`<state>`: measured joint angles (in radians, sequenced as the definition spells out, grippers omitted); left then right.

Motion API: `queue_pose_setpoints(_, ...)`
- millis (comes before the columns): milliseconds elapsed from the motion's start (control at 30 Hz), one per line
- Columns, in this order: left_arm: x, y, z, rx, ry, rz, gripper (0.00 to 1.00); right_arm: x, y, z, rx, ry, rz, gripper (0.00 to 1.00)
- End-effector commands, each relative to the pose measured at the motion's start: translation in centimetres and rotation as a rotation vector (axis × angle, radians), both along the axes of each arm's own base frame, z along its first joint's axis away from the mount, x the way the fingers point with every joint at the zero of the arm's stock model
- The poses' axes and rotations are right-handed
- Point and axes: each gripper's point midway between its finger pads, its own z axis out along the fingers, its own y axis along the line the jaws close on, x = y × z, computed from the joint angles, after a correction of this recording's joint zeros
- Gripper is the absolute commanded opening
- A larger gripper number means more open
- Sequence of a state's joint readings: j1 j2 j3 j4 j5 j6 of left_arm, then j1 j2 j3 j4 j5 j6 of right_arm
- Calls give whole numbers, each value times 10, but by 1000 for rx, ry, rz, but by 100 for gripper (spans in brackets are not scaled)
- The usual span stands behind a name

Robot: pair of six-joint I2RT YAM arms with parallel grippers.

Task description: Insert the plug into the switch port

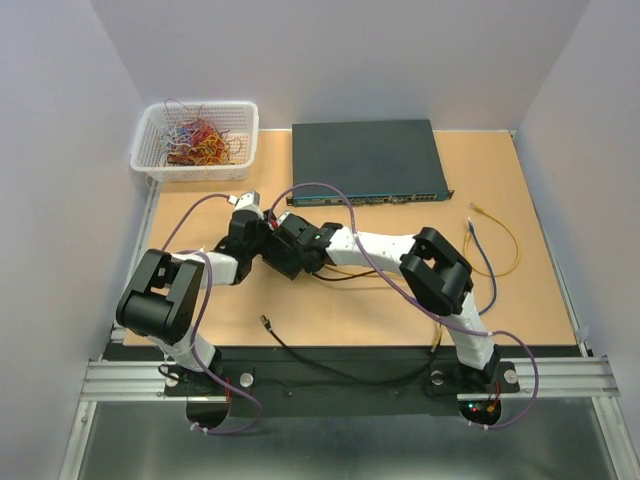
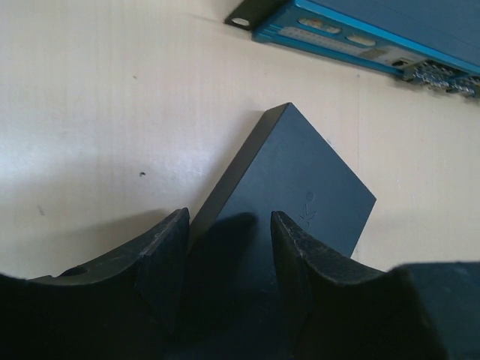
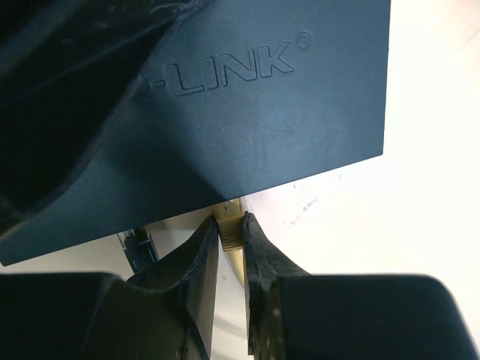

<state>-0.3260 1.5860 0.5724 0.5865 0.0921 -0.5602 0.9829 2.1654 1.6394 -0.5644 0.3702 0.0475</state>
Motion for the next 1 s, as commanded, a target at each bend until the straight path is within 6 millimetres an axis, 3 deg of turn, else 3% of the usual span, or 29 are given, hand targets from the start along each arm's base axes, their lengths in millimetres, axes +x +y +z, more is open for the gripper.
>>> queue_pose_setpoints(0,-61,-43,-28,-94,170,-211,57,12,19,25,118,-98,101,0)
queue_pose_setpoints(67,-65,-44,-30,-93,172,-228,57,13,21,42,144,-136,140,1)
queue_pose_setpoints(300,-79,-53,-18,-144,133,-303,57,14,31,67,260,-188,238,1)
queue_pose_setpoints(567,-99,-66,-6,-191,82,-436,57,11,25,75,323,-174,373,1)
queue_pose_setpoints(667,-100,-70,-4,-198,59,-460,57,15,21,81,343,-175,388,1)
queue_pose_setpoints(967,-89,-81,0,-209,29,-502,56,0,32,79,380,-136,529,0)
